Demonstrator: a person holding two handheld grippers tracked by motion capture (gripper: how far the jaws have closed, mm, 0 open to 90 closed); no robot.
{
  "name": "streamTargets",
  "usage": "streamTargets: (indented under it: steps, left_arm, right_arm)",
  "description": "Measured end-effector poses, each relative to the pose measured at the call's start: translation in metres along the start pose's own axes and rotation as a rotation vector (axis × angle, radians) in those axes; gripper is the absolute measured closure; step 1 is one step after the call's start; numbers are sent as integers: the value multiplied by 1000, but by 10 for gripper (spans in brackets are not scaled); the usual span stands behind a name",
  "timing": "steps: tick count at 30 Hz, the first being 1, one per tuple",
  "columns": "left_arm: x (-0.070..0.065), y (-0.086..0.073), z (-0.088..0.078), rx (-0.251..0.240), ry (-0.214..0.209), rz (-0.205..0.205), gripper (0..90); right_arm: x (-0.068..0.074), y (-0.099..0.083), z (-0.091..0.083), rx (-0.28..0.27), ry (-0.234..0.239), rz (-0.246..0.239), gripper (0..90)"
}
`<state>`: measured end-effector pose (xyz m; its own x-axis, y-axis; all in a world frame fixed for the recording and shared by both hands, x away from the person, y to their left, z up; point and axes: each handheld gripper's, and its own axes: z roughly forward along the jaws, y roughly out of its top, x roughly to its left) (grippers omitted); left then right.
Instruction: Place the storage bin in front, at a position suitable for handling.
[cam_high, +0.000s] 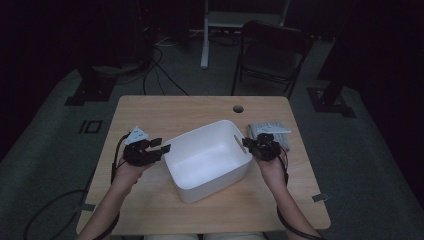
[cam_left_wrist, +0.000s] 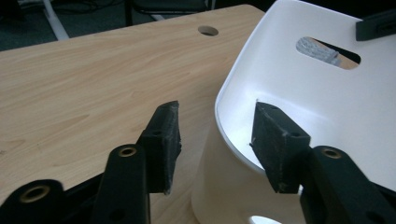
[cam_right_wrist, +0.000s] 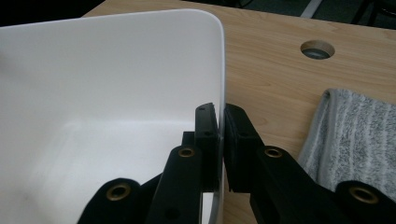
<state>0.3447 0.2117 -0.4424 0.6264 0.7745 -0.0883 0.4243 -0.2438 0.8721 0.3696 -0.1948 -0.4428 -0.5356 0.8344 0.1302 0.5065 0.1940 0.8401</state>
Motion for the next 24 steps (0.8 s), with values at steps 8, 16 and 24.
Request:
streamTargets:
  steps: [8, 16, 24]
  left_arm:
    - [-4, -1, -1, 24, -22, -1, 456]
    - [-7, 2, 5, 56, -42, -13, 602]
    - [-12, -3, 10, 30, 70, -67, 742]
  right_arm:
    - [-1, 2, 3, -5, 4, -6, 851]
    - [-6, -4, 4, -2, 49, 27, 637]
    - [-3, -10, -11, -43, 53, 18, 619]
